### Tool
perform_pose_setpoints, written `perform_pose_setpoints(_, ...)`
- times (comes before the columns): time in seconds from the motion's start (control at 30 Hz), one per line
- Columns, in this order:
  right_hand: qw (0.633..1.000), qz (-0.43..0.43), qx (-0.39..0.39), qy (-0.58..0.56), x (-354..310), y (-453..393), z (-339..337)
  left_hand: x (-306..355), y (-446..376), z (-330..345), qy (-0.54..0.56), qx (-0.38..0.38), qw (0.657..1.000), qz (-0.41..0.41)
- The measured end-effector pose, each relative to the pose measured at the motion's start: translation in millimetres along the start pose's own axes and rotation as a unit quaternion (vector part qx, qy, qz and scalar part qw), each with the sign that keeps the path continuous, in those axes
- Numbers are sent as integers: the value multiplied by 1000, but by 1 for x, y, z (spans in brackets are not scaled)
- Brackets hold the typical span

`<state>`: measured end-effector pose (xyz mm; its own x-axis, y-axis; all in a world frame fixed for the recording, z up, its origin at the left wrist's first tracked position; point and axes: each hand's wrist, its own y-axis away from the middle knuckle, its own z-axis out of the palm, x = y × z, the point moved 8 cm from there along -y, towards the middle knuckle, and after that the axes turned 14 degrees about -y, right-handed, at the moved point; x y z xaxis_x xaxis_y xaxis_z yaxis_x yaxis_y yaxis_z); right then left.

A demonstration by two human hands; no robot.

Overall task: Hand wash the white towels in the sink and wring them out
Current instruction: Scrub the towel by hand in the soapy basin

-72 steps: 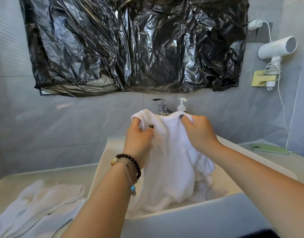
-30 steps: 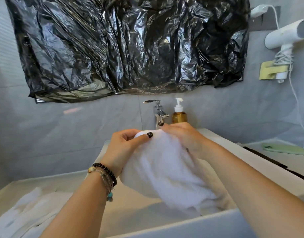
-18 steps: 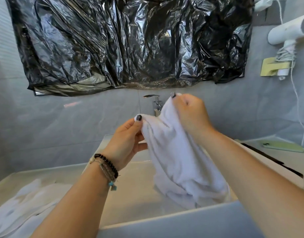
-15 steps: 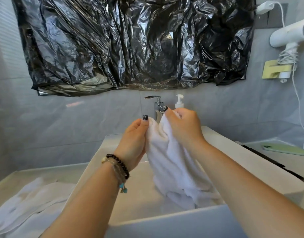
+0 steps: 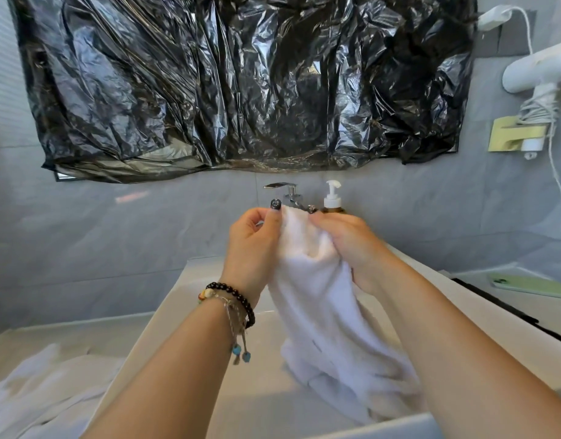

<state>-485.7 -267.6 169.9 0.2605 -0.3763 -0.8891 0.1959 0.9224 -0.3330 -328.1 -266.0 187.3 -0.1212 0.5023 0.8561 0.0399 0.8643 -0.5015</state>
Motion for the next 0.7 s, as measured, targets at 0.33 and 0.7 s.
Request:
perform_pose_setpoints(0.33,950,-188,170,184,-73,20,-55,-32,38,61,-17,-233,968,-97)
perform_pose_setpoints(0.7,951,-88,163,247,-14,20,18,-32,27,30,38,-48,987,-148)
